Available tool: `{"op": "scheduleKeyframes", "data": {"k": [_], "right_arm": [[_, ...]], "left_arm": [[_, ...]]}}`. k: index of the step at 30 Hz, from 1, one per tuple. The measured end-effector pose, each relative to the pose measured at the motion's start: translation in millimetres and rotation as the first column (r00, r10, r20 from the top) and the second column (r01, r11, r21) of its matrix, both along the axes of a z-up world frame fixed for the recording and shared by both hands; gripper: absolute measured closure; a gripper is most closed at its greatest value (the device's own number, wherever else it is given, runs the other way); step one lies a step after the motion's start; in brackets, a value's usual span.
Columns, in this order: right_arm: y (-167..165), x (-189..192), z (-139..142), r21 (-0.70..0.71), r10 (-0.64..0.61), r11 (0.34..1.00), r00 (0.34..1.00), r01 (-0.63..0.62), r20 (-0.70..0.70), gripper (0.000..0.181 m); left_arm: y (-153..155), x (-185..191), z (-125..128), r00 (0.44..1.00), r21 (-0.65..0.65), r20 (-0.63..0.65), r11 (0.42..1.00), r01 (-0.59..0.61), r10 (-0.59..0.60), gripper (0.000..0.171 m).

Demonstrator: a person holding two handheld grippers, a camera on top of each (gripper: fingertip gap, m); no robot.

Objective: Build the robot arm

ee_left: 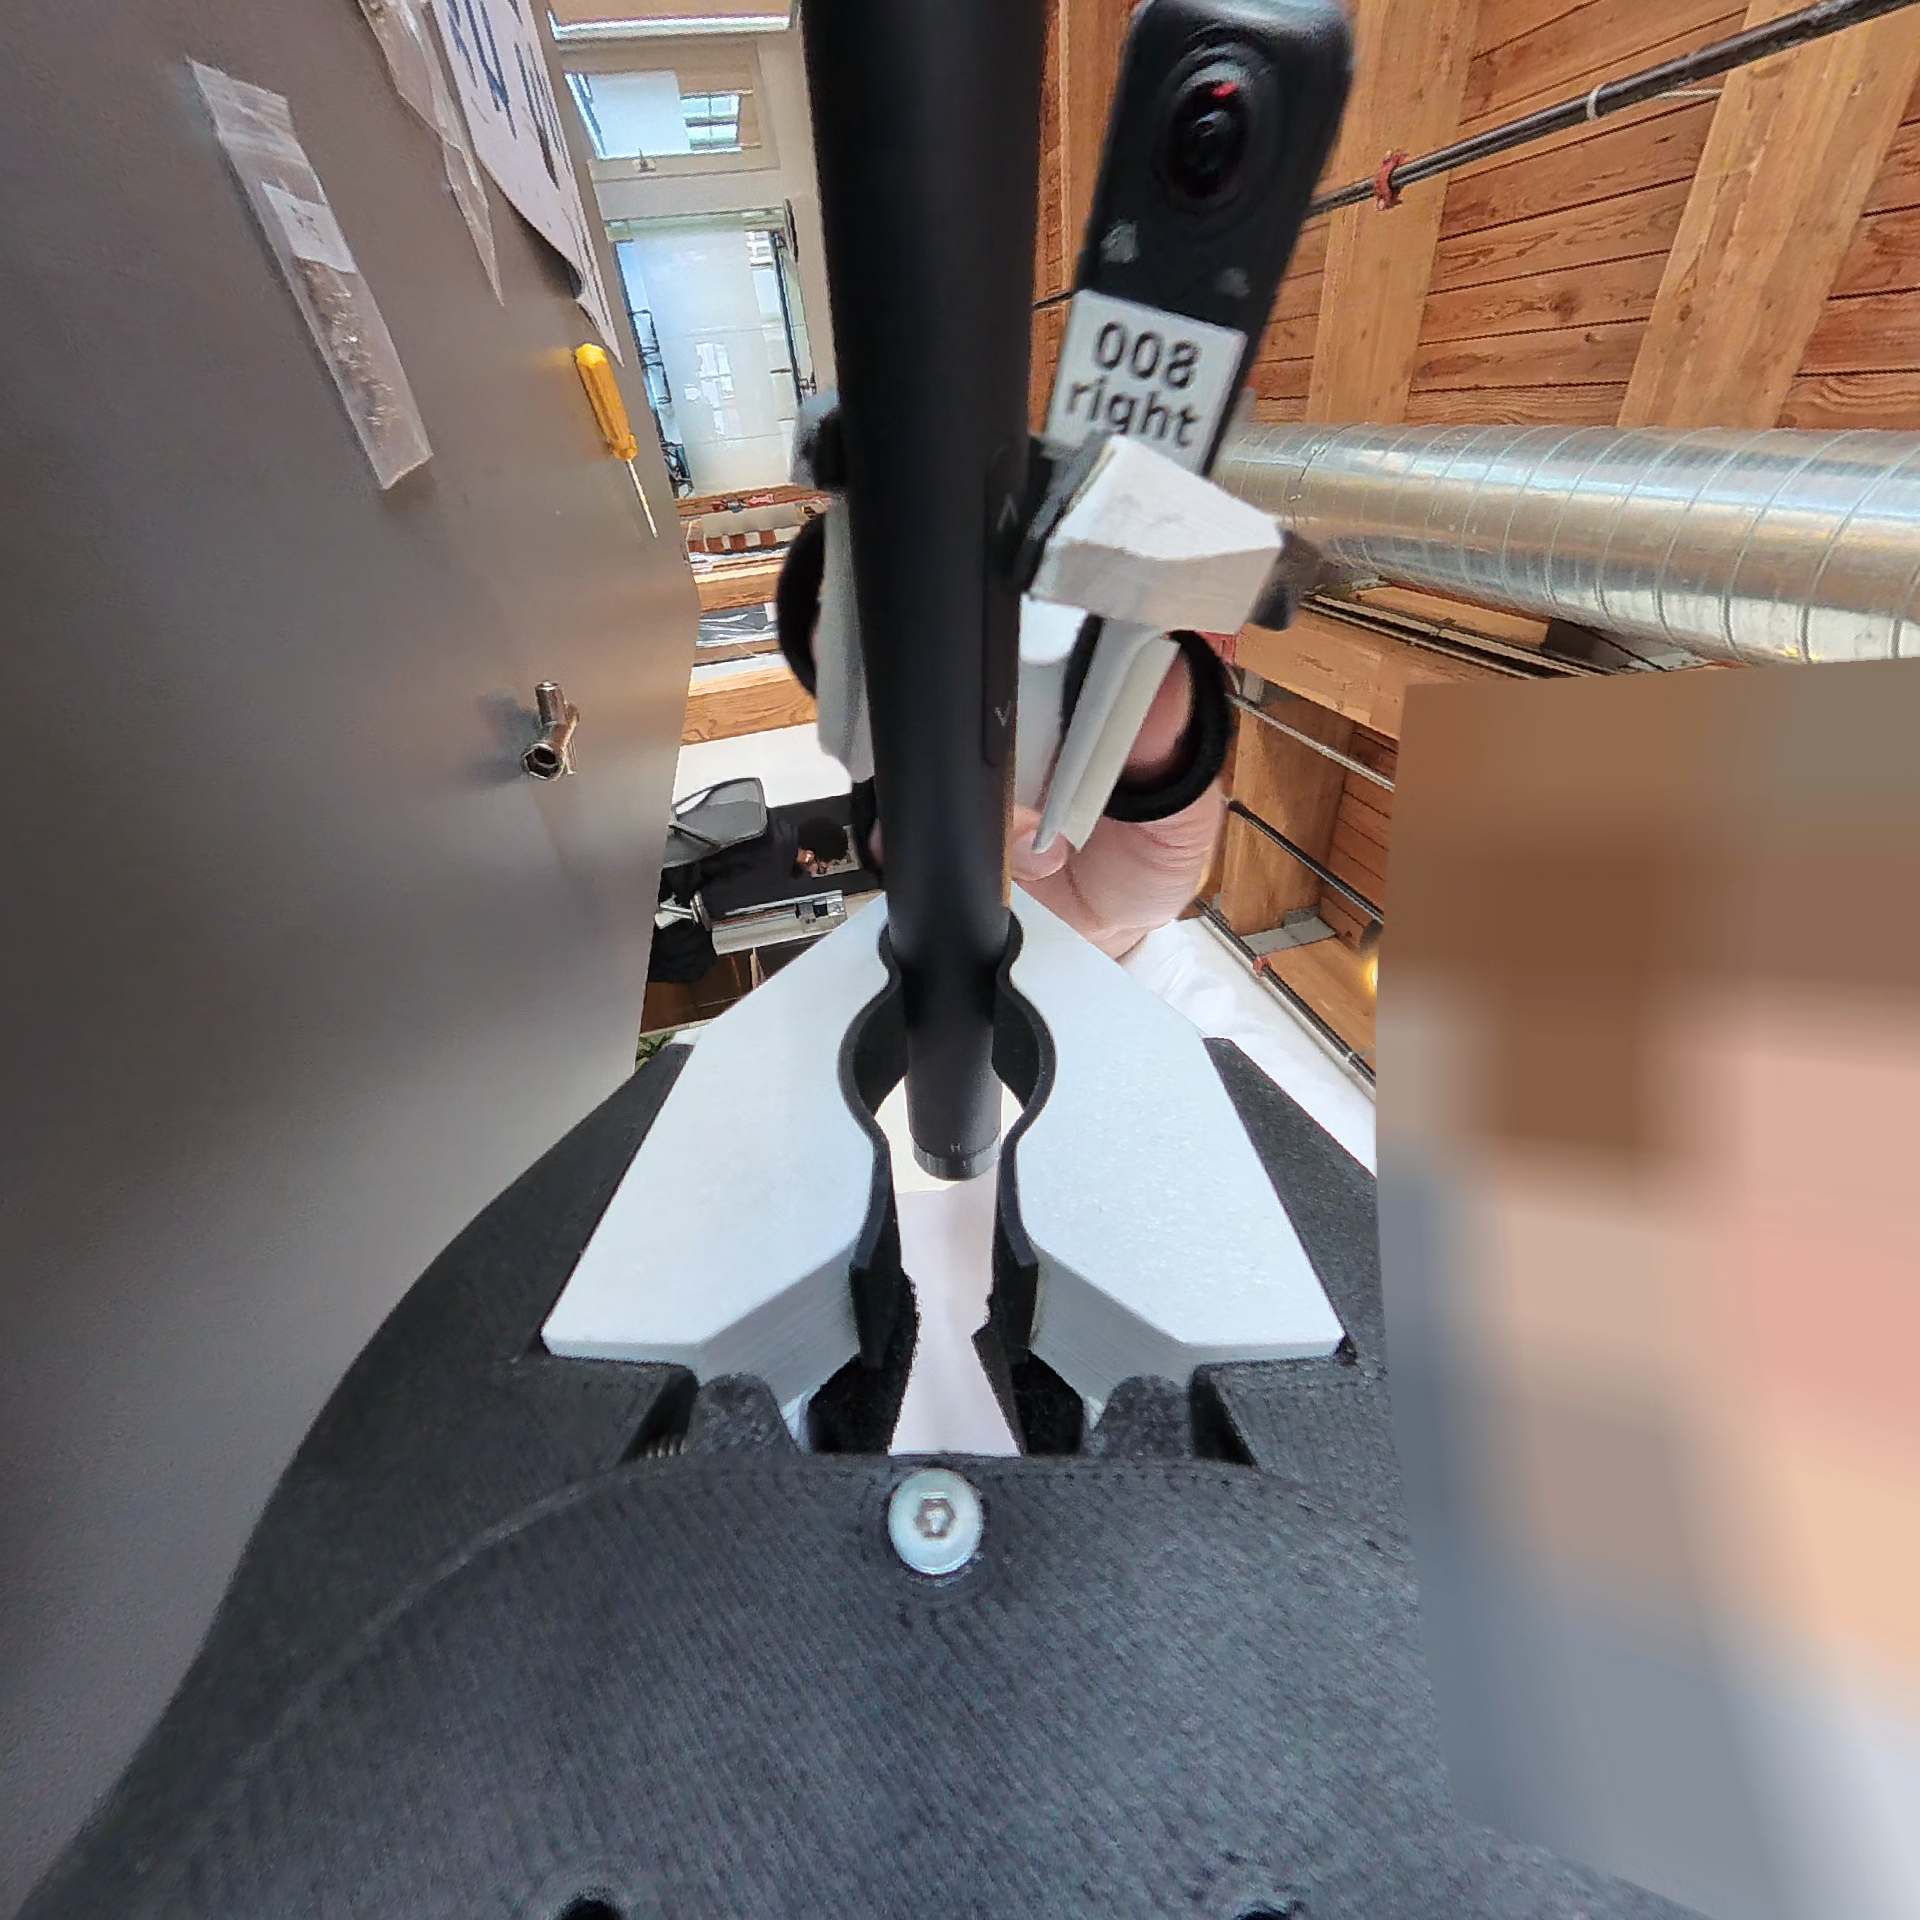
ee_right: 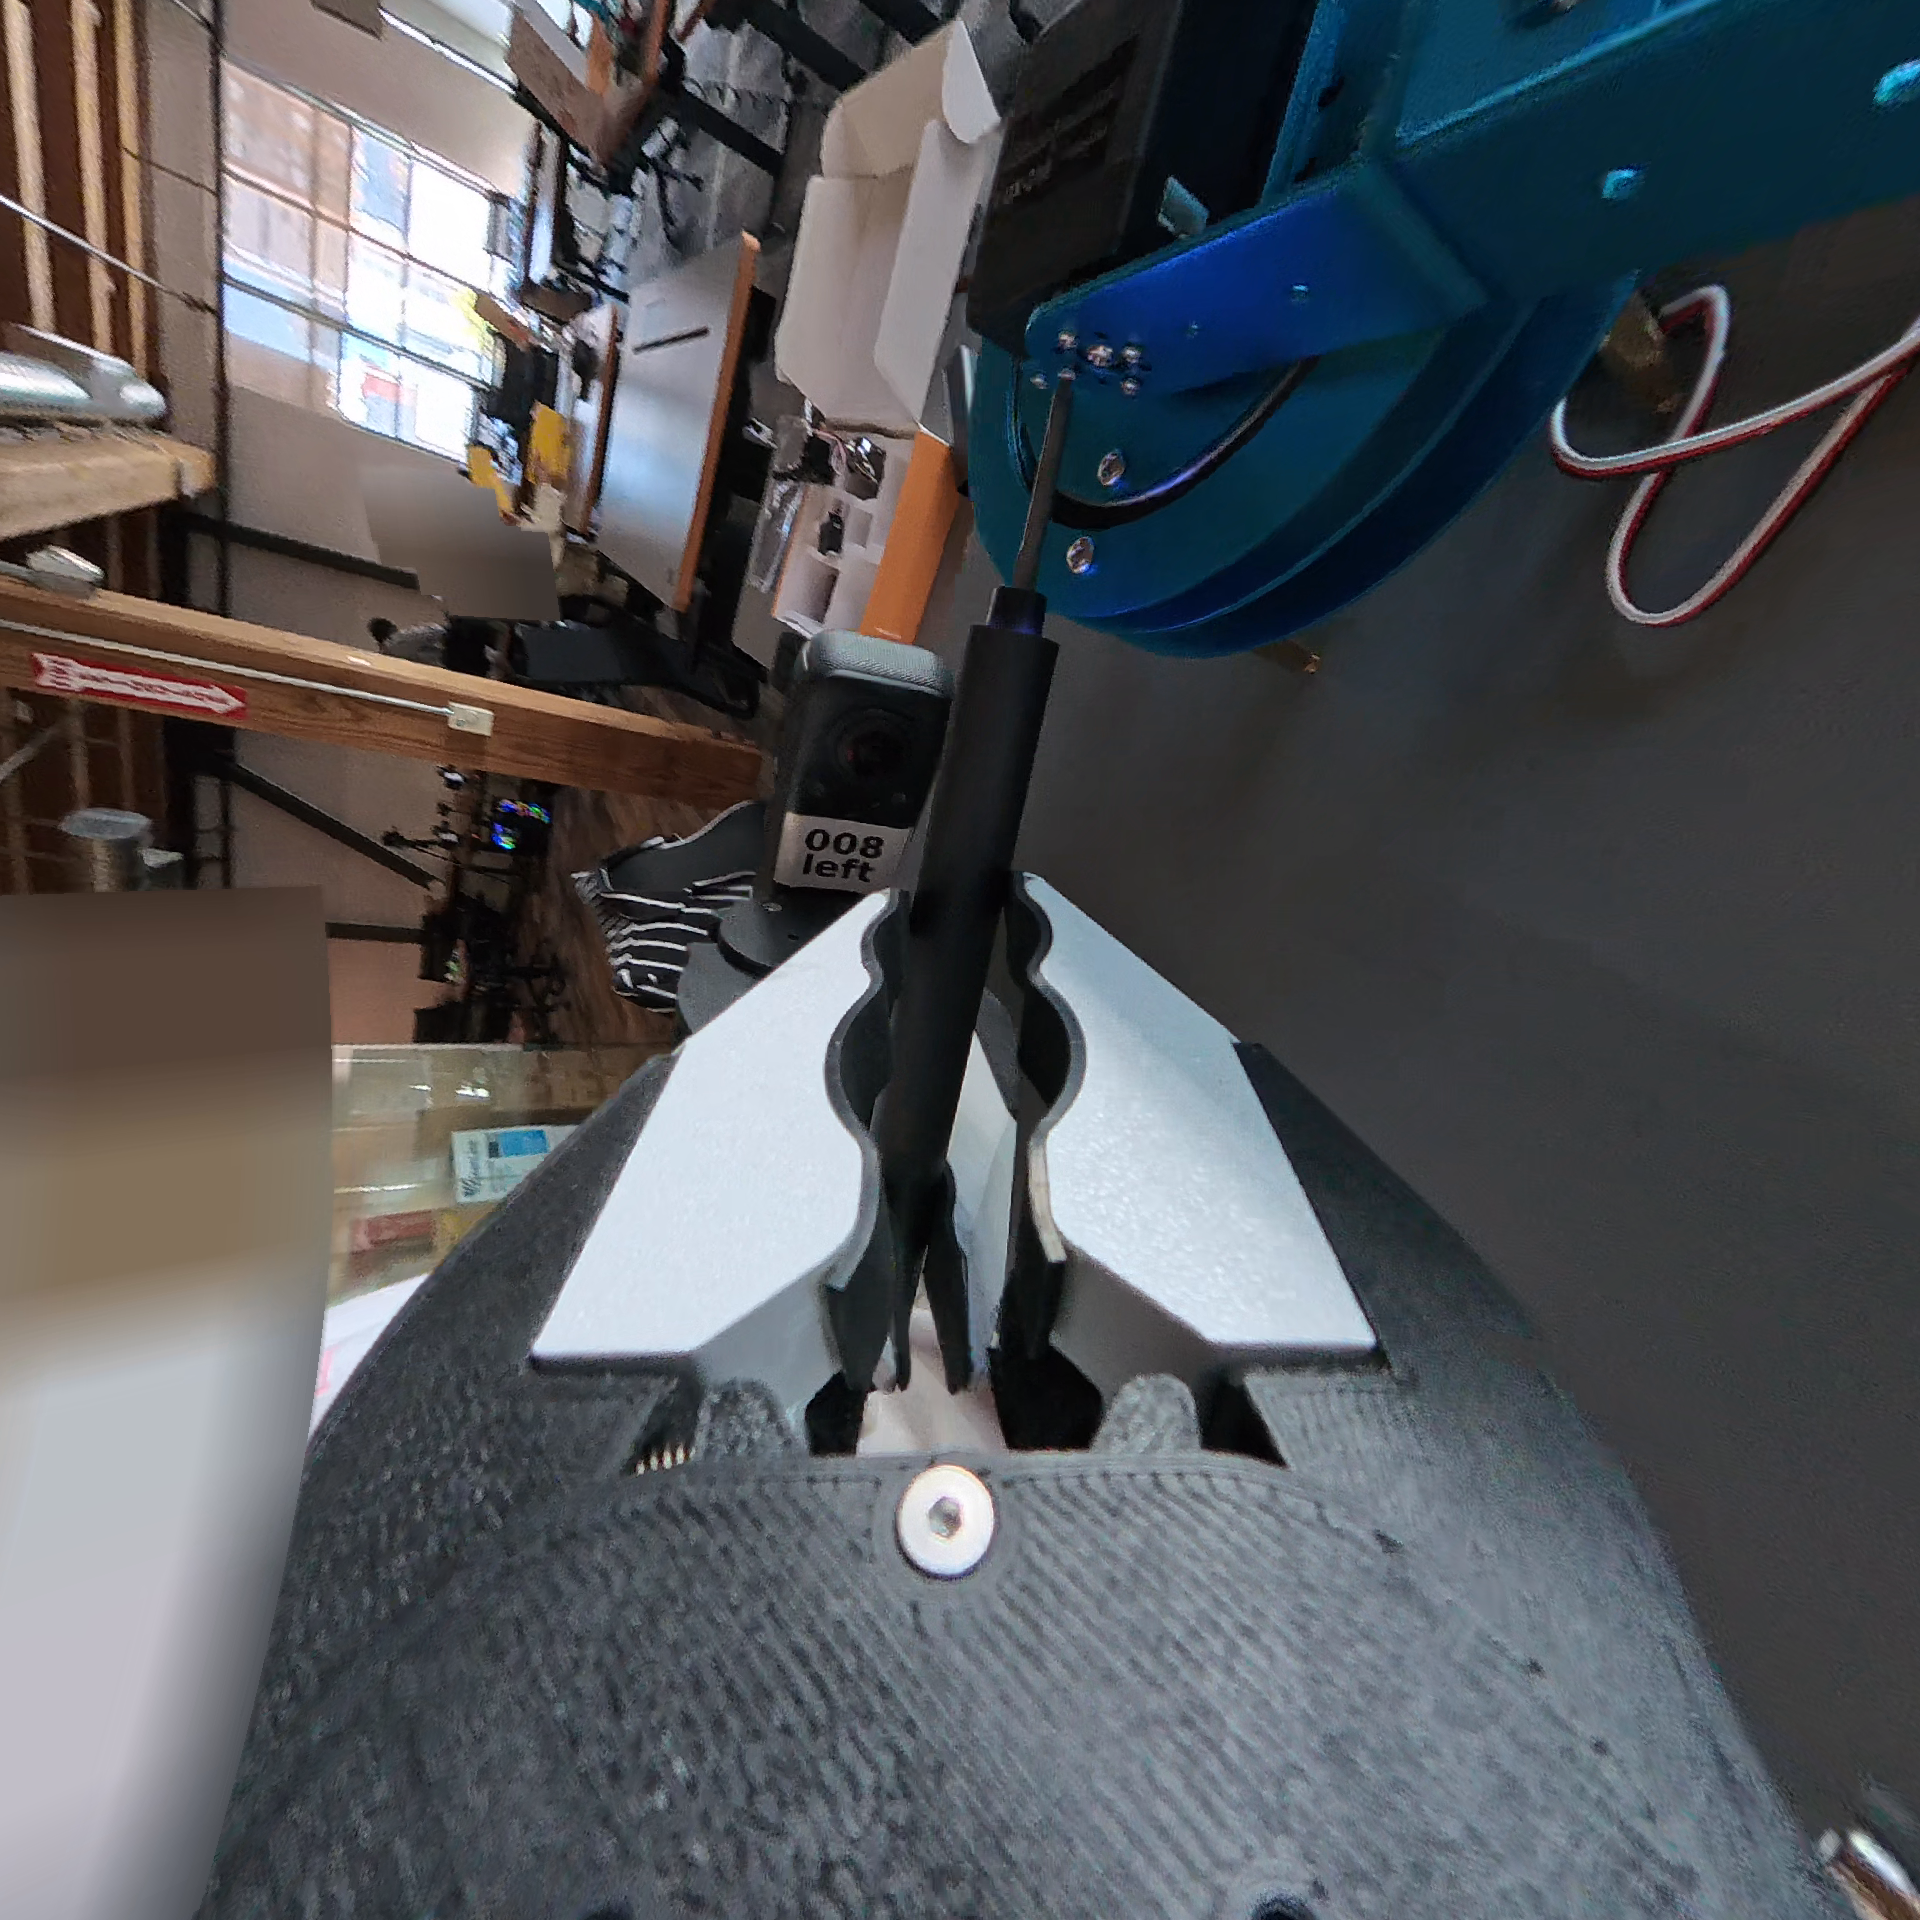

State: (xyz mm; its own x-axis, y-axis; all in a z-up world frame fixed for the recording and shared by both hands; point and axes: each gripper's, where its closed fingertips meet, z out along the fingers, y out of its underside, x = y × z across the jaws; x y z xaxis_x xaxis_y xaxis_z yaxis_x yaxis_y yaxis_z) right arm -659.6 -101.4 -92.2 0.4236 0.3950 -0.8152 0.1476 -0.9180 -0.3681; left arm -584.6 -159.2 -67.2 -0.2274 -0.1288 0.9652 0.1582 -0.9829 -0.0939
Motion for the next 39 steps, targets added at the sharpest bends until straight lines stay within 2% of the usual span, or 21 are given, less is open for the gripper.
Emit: {"op": "scheduleKeyframes", "data": {"k": [1,8,12,16,19,23,25,27,31,39], "right_arm": [[0.5,-1.3,0.2,-0.004,-0.010,1.000,1.000,0.010,-0.027,0.164],[2.5,-10.7,-0.9,-0.094,-0.136,0.989,0.960,0.116,-0.244,0.164],[4.3,-15.1,-1.3,-0.112,-0.174,0.983,0.935,0.146,-0.309,0.164],[6.4,-18.4,-2.0,-0.135,-0.210,0.976,0.904,0.171,-0.372,0.164],[6.9,-18.5,-2.6,-0.144,-0.222,0.973,0.892,0.179,-0.394,0.164],[12.6,-13.8,-4.0,-0.129,-0.231,0.972,0.905,0.197,-0.356,0.158],[13.2,-16.6,-8.1,-0.117,-0.198,0.979,0.930,0.170,-0.310,0.149],[14.2,-22.4,-7.8,-0.111,-0.173,0.983,0.939,0.146,-0.296,0.150],[14.0,-29.6,-9.0,-0.118,-0.135,0.987,0.948,0.105,-0.288,0.165],[15.4,-32.1,-2.2,-0.301,-0.203,0.952,0.847,0.054,-0.491,0.165]], "left_arm": [[-0.2,-2.7,-0.3,1.000,0.002,-0.005,1.000,-0.004,0.004,0.163],[-0.9,-16.0,-8.1,0.998,0.012,-0.066,1.000,-0.002,0.003,0.164],[0.8,-22.6,-10.3,0.997,0.011,-0.074,1.000,-0.008,0.009,0.164],[0.7,-26.9,-16.3,0.987,0.044,-0.159,0.999,-0.004,0.011,0.163],[0.5,-27.4,-20.2,0.979,0.047,-0.202,0.999,0.004,0.006,0.163],[0.3,-29.3,-24.3,0.971,0.036,-0.239,0.999,0.008,0.000,0.164],[0.2,-29.4,-26.6,0.964,0.033,-0.267,0.999,0.012,-0.002,0.164],[0.5,-29.1,-28.5,0.956,0.027,-0.294,1.000,0.014,-0.005,0.164],[2.2,-30.0,-30.3,0.943,0.022,-0.334,1.000,0.010,-0.002,0.163],[2.7,-32.6,-26.1,0.973,0.004,-0.229,1.000,-0.013,0.013,0.161]]}}
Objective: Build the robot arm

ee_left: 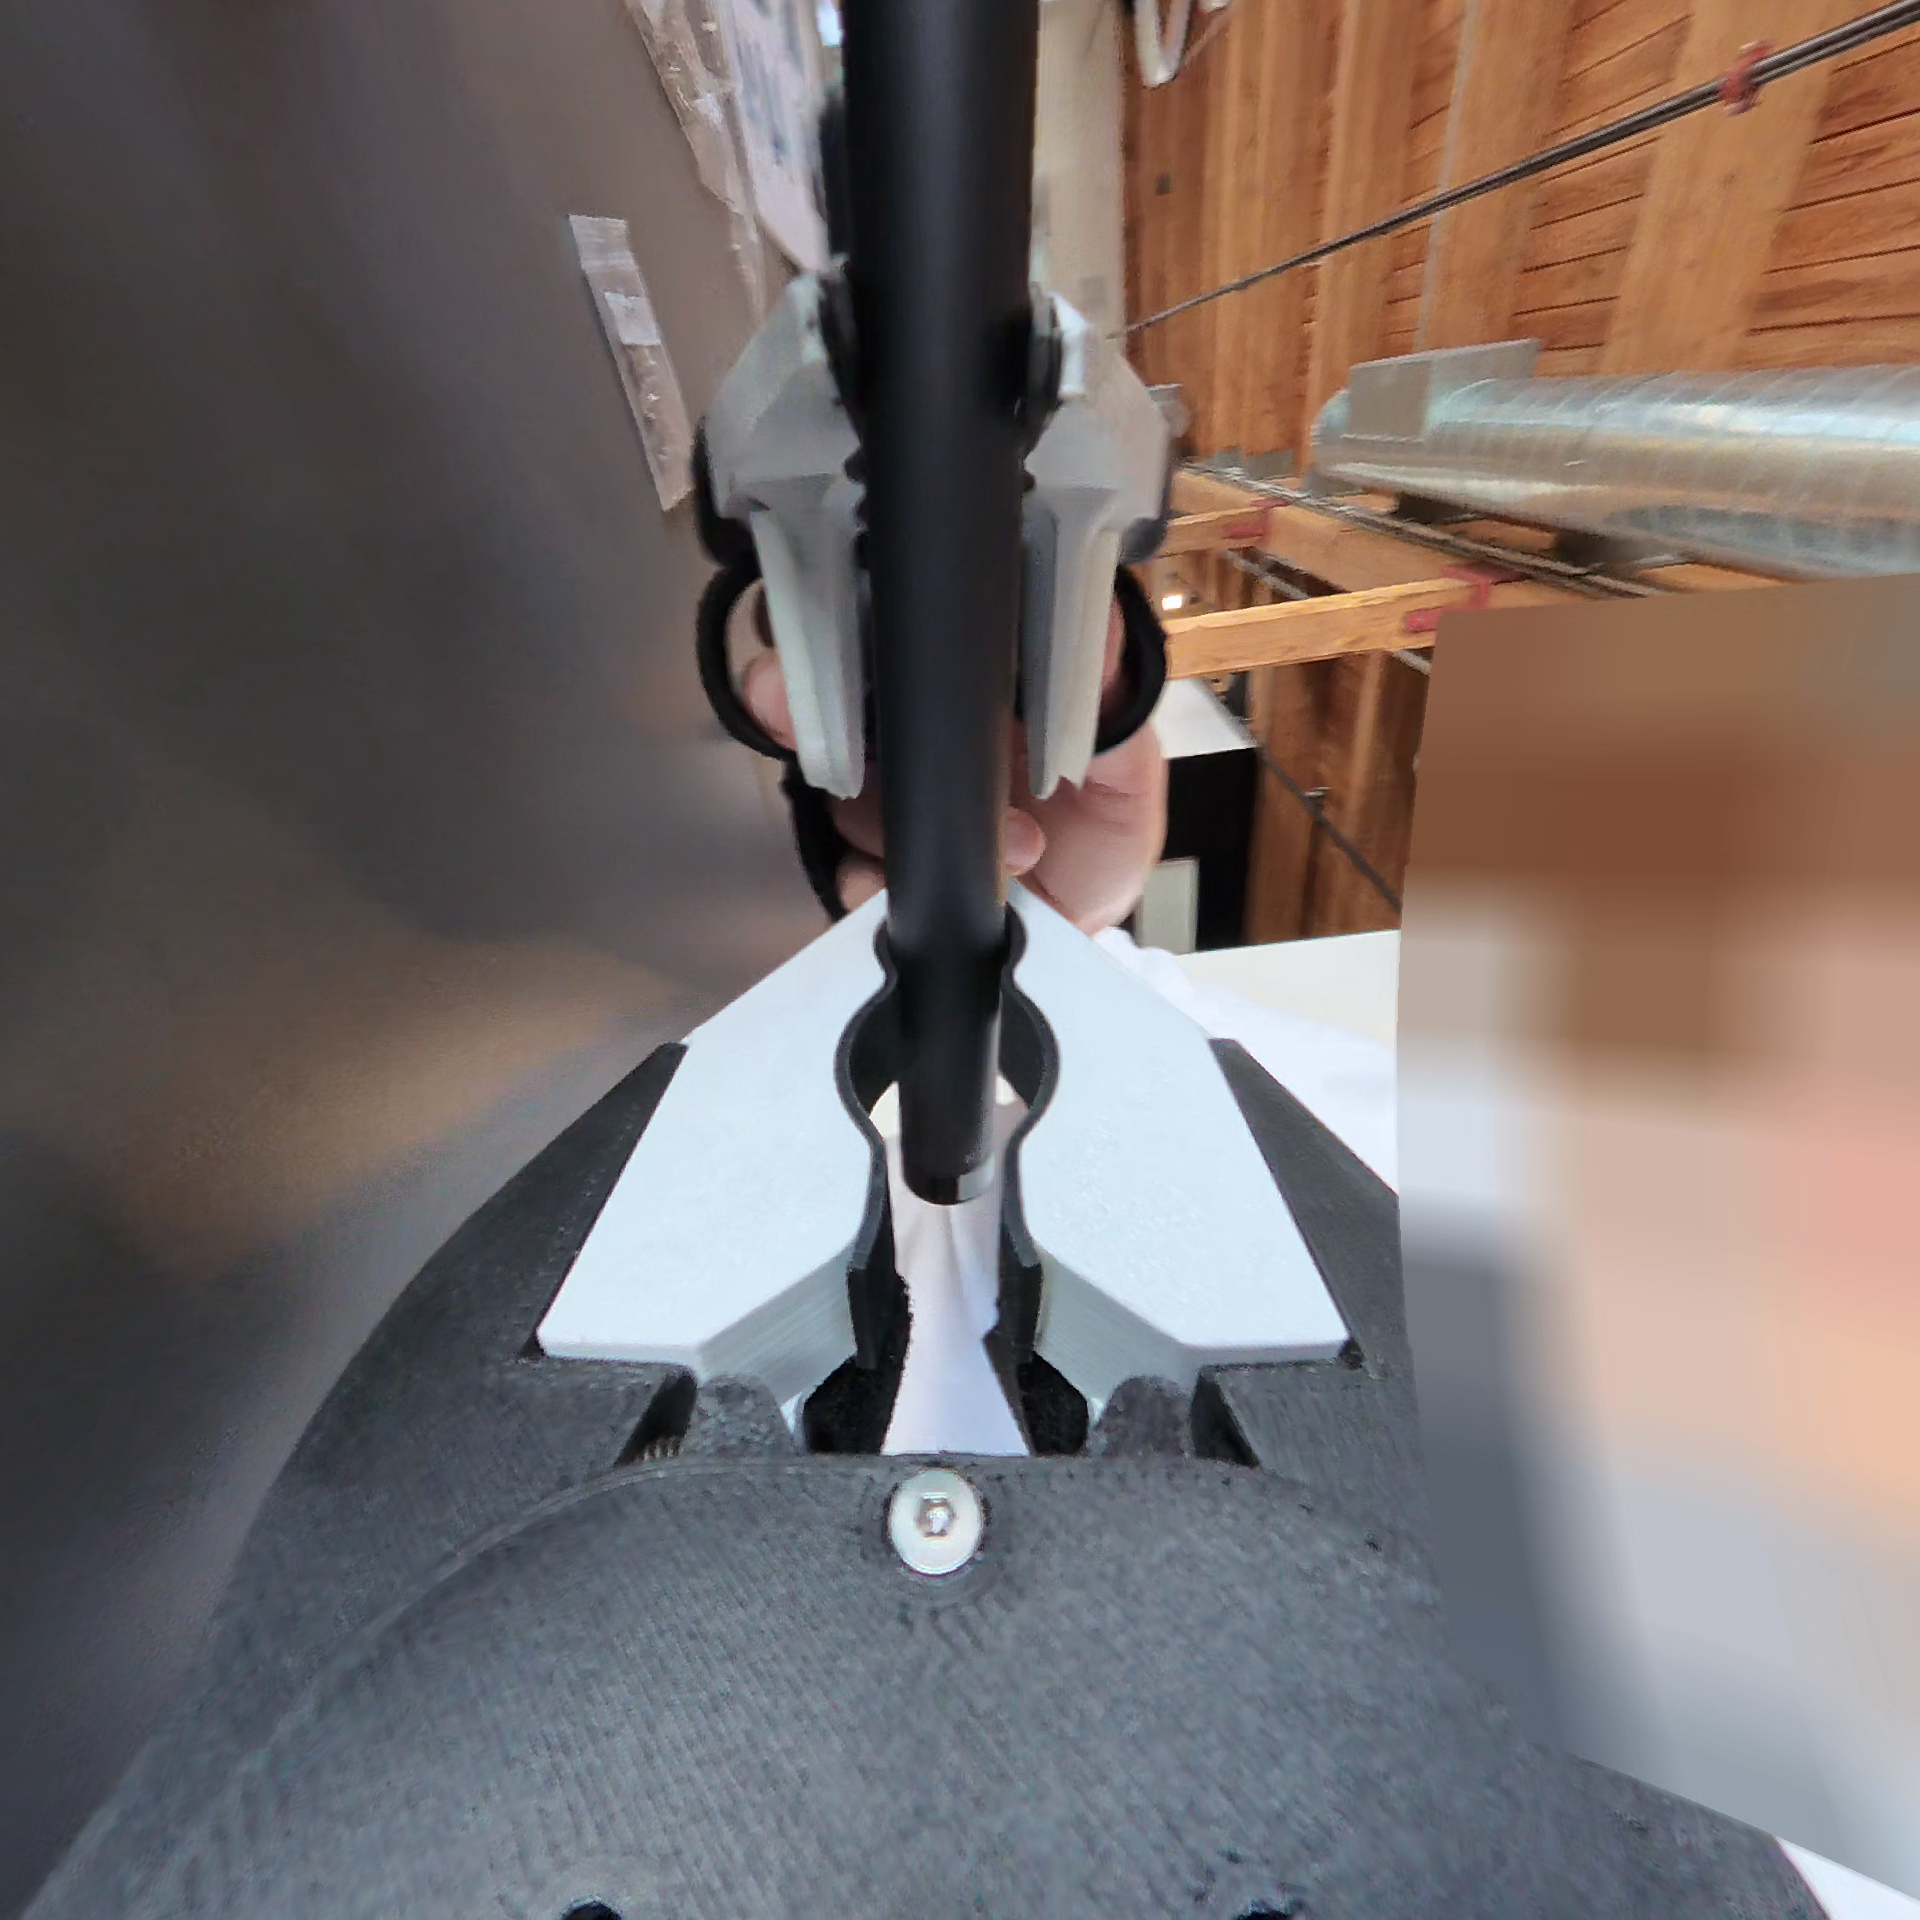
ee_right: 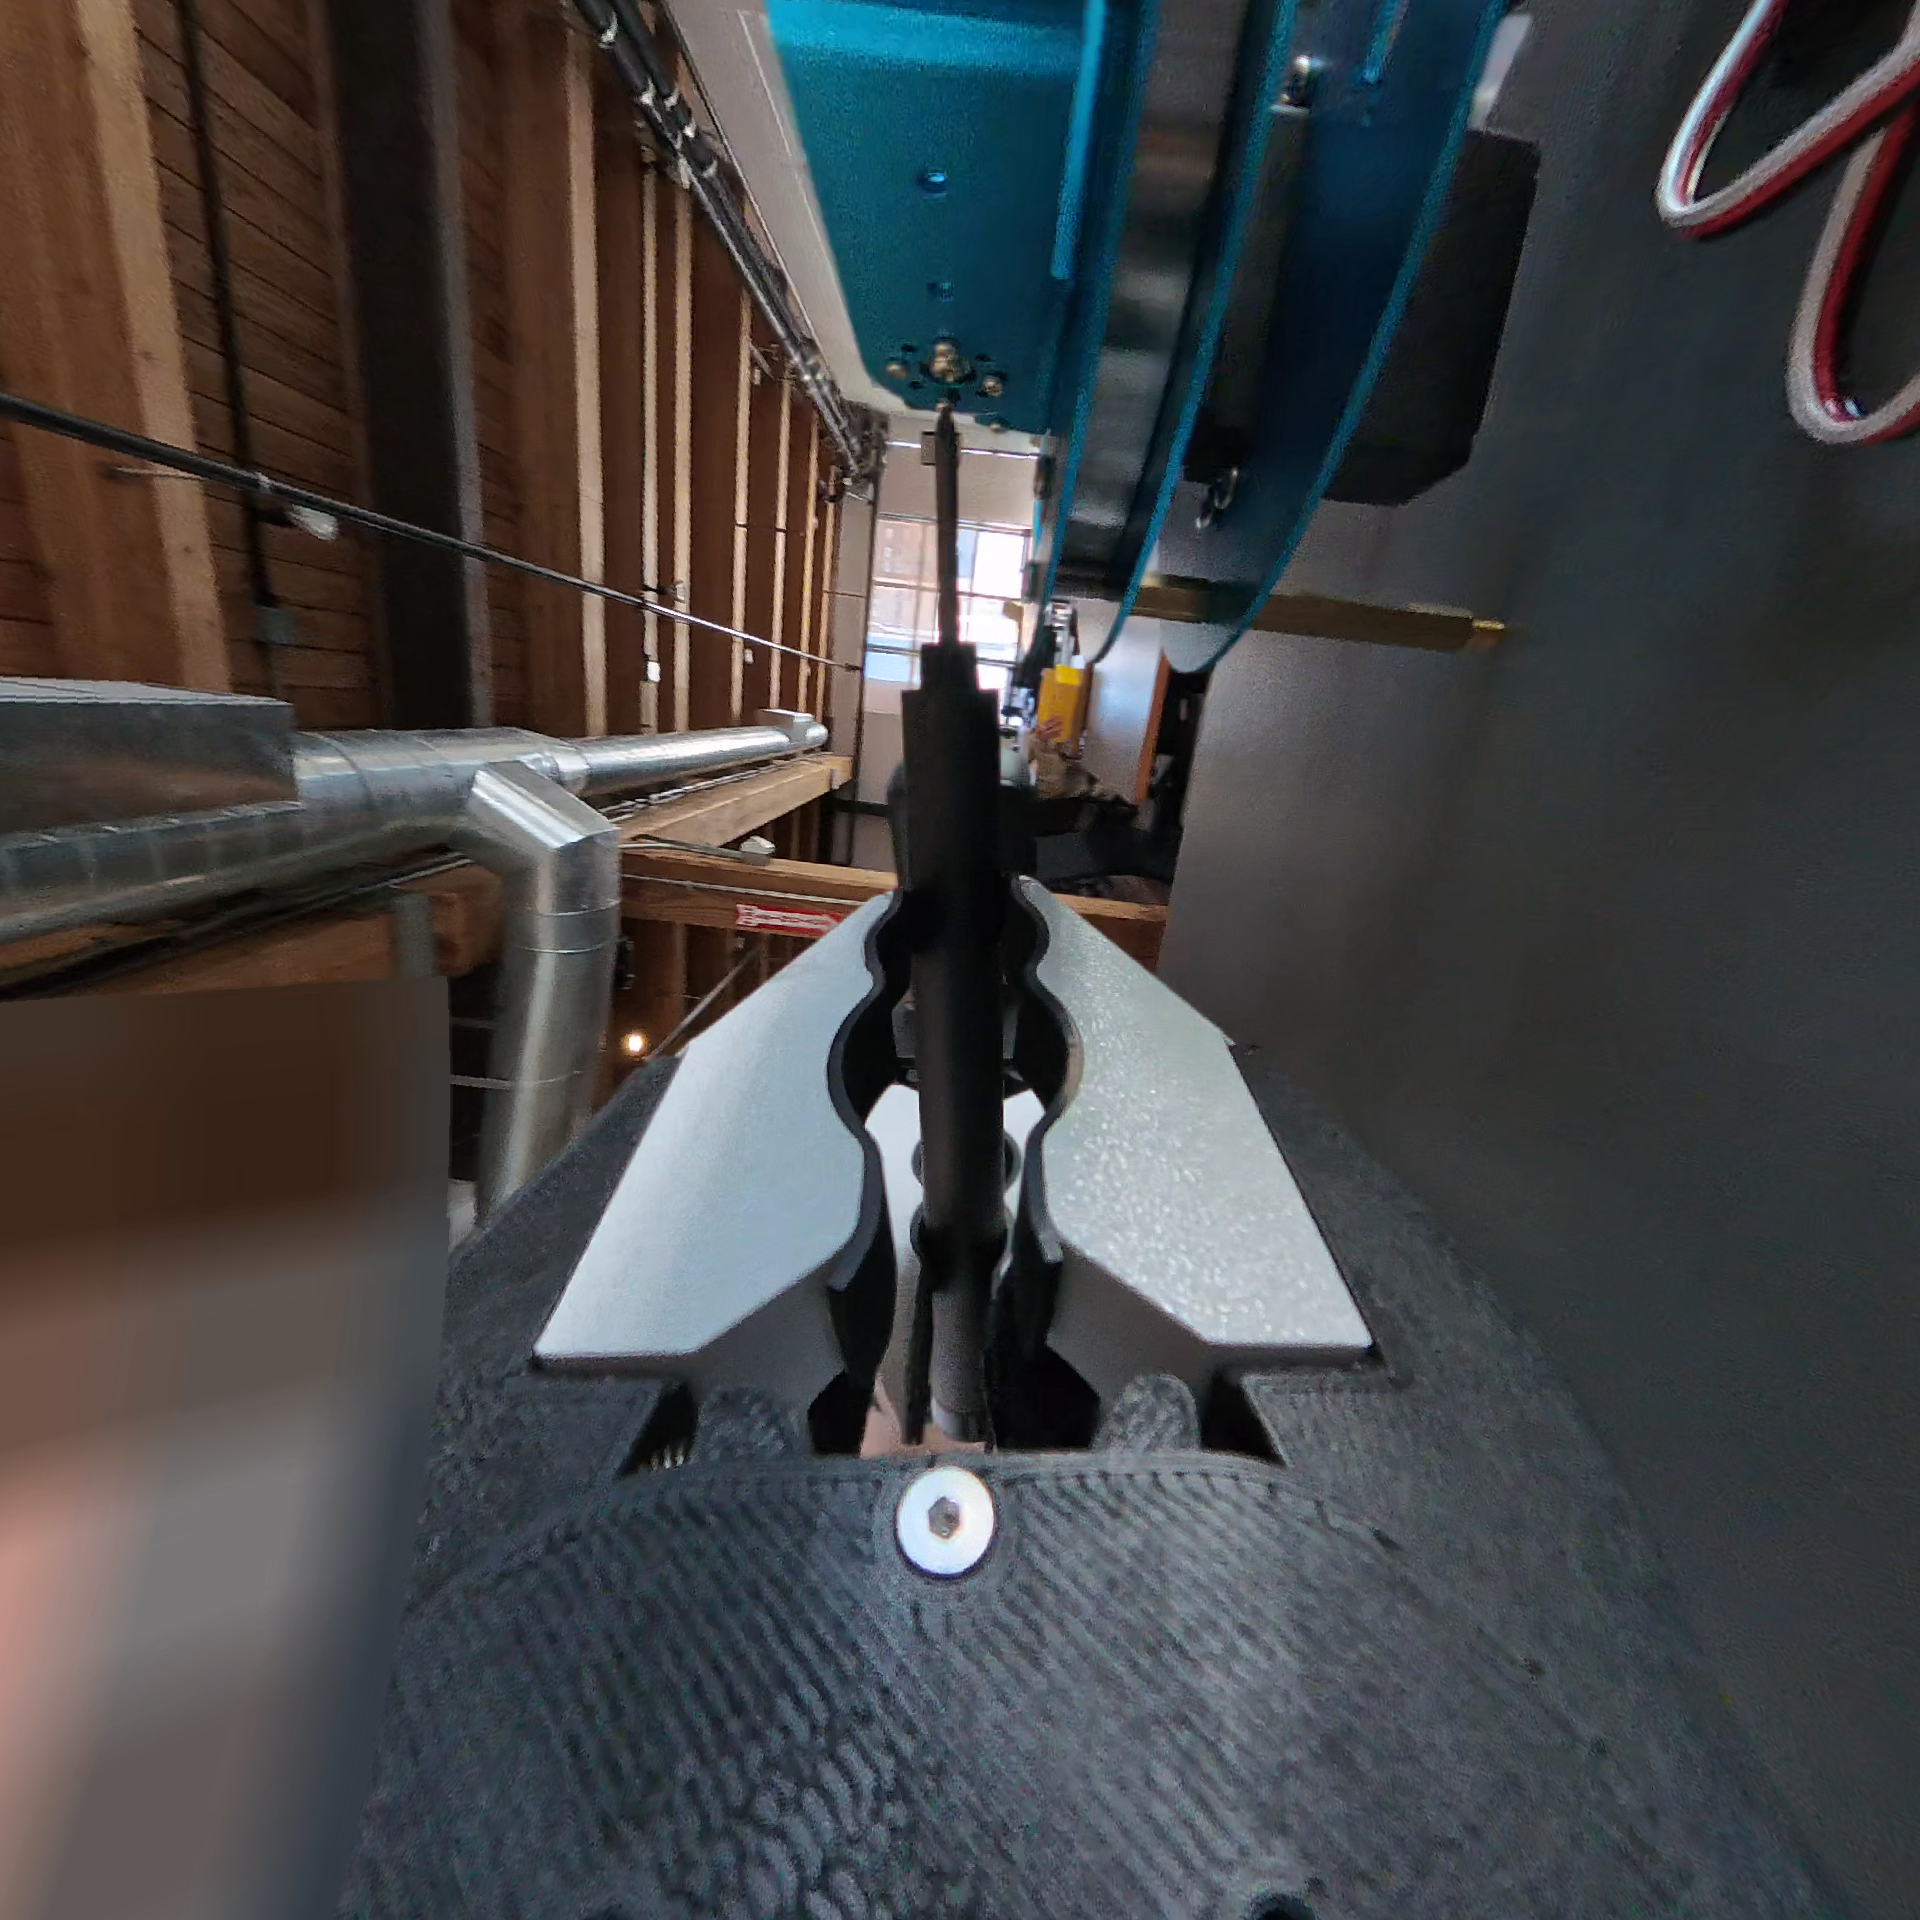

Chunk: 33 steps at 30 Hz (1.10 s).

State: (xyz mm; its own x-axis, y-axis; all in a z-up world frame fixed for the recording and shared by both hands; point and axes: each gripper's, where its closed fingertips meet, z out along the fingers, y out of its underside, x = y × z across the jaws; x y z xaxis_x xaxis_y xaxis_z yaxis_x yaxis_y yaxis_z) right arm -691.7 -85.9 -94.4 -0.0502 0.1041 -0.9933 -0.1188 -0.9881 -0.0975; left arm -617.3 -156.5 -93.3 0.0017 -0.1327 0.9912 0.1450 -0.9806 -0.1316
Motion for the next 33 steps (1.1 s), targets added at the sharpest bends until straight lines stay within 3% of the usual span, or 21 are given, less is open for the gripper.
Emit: {"op": "scheduleKeyframes", "data": {"k": [4,13,21,25,33], "right_arm": [[0.1,-3.1,4.3,-0.062,0.007,0.998,0.995,-0.013,-0.098,0.165],[2.5,-0.3,2.6,-0.015,0.007,1.000,0.995,-0.009,-0.098,0.166],[9.4,3.9,3.6,-0.053,-0.069,0.997,0.985,0.061,-0.157,0.166],[11.1,7.0,9.5,-0.020,-0.041,0.999,0.989,0.038,-0.139,0.156],[7.2,11.9,7.5,0.120,0.100,0.987,0.991,-0.110,0.083,0.154]], "left_arm": [[1.0,-17.3,9.2,0.986,-0.001,0.166,1.000,-0.016,0.016,0.158],[-5.1,-21.5,2.5,0.969,0.044,0.187,0.987,0.157,-0.162,0.156],[-0.6,-16.9,3.1,0.952,0.006,0.230,0.978,0.208,-0.204,0.155],[0.8,-12.3,5.9,0.959,0.022,0.201,0.980,0.198,-0.199,0.156],[3.2,-13.1,6.2,0.966,0.008,0.192,0.984,0.177,-0.175,0.156]]}}
